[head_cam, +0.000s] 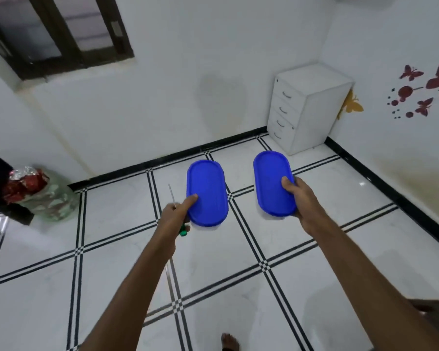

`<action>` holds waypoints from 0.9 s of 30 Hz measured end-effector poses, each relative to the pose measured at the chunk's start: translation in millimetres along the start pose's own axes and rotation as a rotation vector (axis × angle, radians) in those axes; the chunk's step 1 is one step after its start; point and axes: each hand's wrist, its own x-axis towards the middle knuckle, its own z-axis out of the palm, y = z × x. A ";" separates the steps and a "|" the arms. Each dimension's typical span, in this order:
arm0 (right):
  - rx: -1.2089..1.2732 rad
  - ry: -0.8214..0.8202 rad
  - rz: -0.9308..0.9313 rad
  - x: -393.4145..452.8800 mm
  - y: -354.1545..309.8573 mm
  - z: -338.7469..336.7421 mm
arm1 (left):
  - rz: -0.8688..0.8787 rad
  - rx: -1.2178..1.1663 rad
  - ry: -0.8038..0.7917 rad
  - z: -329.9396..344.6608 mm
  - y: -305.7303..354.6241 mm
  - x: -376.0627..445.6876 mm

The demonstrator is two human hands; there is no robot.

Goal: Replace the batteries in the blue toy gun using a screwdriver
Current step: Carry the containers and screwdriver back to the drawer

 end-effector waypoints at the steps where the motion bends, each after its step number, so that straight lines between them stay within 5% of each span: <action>1: -0.004 0.011 0.006 17.4 -7.7 6.4 | 0.015 0.002 -0.010 -1.0 11.9 19.9; 15: -0.110 0.191 -0.014 350.8 -121.4 96.3 | 0.018 0.044 -0.190 32.7 189.0 408.7; 27: -0.072 0.463 -0.005 646.9 -189.8 58.5 | 0.012 0.171 -0.345 191.7 315.7 711.9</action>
